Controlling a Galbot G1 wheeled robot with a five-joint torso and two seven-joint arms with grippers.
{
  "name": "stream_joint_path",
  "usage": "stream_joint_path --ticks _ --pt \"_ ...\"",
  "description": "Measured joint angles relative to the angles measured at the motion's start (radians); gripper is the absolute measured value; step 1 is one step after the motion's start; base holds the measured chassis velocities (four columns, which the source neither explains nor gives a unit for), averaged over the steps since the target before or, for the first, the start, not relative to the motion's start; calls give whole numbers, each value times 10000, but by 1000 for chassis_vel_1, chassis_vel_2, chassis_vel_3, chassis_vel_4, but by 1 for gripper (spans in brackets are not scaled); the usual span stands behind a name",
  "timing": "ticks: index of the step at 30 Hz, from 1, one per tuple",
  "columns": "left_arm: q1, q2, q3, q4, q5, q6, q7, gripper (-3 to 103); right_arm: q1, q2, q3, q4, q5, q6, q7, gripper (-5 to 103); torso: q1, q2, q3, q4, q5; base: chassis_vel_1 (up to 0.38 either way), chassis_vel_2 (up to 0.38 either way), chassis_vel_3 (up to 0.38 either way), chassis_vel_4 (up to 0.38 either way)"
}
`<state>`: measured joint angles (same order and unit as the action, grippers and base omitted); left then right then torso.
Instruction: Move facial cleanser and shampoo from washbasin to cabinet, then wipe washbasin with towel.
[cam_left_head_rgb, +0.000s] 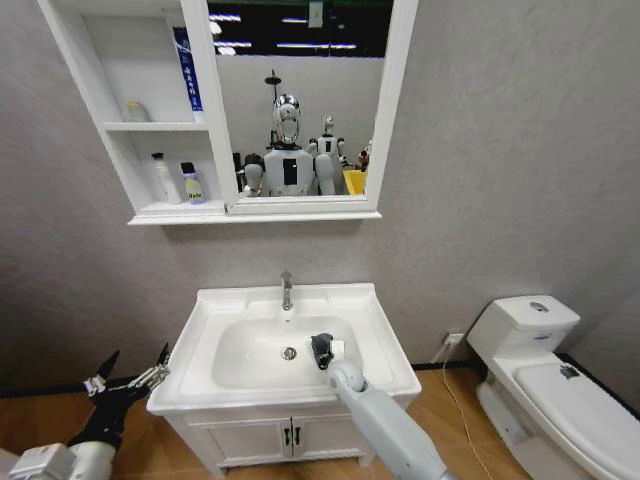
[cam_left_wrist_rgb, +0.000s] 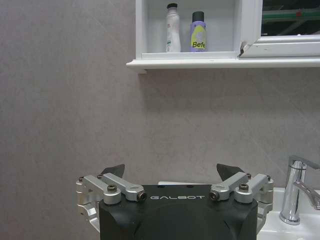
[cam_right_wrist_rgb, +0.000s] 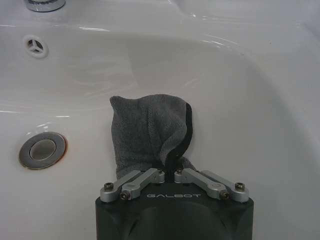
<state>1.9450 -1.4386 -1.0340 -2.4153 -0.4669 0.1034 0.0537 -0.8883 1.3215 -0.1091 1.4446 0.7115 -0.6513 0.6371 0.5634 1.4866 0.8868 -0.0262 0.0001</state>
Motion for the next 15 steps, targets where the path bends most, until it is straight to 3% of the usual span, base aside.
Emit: stream_joint_path --ticks 15 --pt "0 0 0 0 0 0 0 100 -105 -243 52 231 -1532 368 50 3 1 -2 2 -3 -2 0 0 0 0"
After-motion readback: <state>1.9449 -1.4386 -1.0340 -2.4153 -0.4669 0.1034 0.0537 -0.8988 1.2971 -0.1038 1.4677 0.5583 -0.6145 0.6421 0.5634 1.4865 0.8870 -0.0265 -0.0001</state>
